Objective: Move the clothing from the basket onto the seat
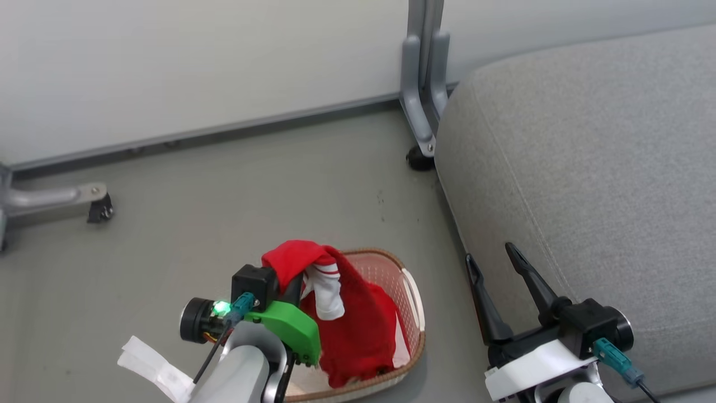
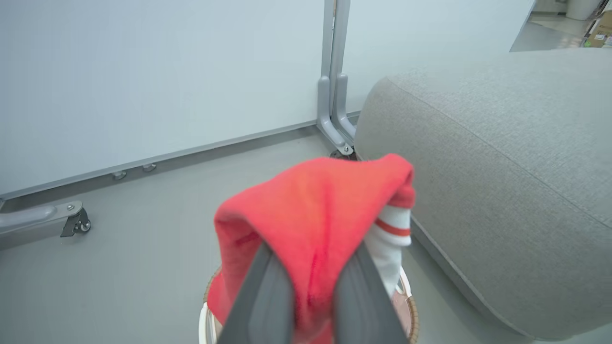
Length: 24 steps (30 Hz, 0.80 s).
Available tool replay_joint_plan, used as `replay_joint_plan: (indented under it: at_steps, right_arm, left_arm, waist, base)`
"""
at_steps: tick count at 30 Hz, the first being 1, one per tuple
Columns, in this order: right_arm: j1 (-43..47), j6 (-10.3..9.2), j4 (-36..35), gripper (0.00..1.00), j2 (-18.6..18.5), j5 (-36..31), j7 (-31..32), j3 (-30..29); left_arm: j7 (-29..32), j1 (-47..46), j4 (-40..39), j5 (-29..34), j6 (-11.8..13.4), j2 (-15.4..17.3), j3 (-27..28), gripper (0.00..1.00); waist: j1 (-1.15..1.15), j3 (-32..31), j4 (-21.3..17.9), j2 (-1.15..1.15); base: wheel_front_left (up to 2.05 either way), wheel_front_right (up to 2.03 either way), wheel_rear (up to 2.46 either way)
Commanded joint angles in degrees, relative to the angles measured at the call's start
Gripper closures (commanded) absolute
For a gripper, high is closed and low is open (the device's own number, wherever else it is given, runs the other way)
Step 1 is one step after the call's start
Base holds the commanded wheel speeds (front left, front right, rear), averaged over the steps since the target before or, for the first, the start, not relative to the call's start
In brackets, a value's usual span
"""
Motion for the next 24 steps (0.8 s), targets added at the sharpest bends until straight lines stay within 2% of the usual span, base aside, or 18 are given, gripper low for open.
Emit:
replay_joint_plan:
  at_steps: [1, 13, 24]
  right_arm:
    - [1.24, -0.02, 0.06, 0.0, -0.22, 0.17, -0.18, 0.09]
    - [2.63, -0.02, -0.19, 0.0, -0.21, 0.15, -0.18, 1.05]
    - [0.8, -0.02, 1.34, 0.0, -0.21, -3.16, -0.18, 2.81]
  left_arm:
    - [-0.02, 1.38, -1.98, -0.25, 0.52, 0.09, 0.0, 1.0]
    - [2.9, 4.51, -19.19, 0.97, 2.28, 1.67, -2.09, 1.0]
    - [8.43, 3.13, -32.62, 2.83, 2.45, 1.85, -6.51, 1.0]
  waist:
    - [0.01, -4.75, 0.67, 0.0]
    - [0.01, -6.07, 1.57, 0.0]
    - [0.01, -3.82, 3.89, 0.0]
  base:
    - [0.0, 0.0, 0.0]
    - [0.0, 0.0, 0.0]
    - [0.0, 0.0, 0.0]
